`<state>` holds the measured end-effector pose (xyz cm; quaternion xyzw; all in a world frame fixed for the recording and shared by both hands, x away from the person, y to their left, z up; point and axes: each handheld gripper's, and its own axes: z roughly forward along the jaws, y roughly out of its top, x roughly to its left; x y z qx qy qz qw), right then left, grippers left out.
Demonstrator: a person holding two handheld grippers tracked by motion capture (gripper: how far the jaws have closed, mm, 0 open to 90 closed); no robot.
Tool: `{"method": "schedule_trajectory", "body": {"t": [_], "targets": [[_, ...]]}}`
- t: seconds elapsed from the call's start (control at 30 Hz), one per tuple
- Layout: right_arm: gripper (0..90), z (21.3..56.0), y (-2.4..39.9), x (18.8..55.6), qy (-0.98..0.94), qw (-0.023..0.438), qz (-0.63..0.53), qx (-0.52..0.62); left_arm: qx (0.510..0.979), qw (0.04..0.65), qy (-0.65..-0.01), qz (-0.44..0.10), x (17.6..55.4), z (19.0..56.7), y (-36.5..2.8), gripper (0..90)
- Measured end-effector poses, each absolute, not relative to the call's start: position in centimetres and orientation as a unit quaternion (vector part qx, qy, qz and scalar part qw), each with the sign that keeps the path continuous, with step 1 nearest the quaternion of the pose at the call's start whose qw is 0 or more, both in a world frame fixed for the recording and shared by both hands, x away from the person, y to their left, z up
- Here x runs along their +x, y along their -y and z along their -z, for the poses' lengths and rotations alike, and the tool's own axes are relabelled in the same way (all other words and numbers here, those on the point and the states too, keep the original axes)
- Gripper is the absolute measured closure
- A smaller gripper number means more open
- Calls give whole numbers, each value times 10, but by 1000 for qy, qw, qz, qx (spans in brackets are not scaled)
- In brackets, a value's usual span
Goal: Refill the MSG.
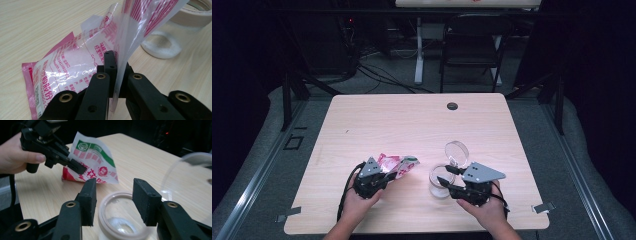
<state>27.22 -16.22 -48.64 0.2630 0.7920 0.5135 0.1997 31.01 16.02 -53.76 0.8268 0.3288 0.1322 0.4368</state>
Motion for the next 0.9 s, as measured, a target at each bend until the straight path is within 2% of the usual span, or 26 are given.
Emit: {"method": "schedule_trajectory", "body": {"t": [0.23, 0.4, 0.77, 0.9], "targets": [[546, 490, 125, 297, -812, 171, -504, 240, 829, 439, -319, -131, 302, 534, -165, 900], [574, 490, 102, 311, -826, 168, -492, 216, 827, 445, -320, -127, 298, 535, -169, 900], [556, 495, 76, 331, -843, 152, -473, 205, 827, 444, -321, -126, 294, 537, -173, 900], [611, 496, 70, 330, -854, 143, -463, 189, 827, 445, -322, -125, 294, 537, -174, 900]]}}
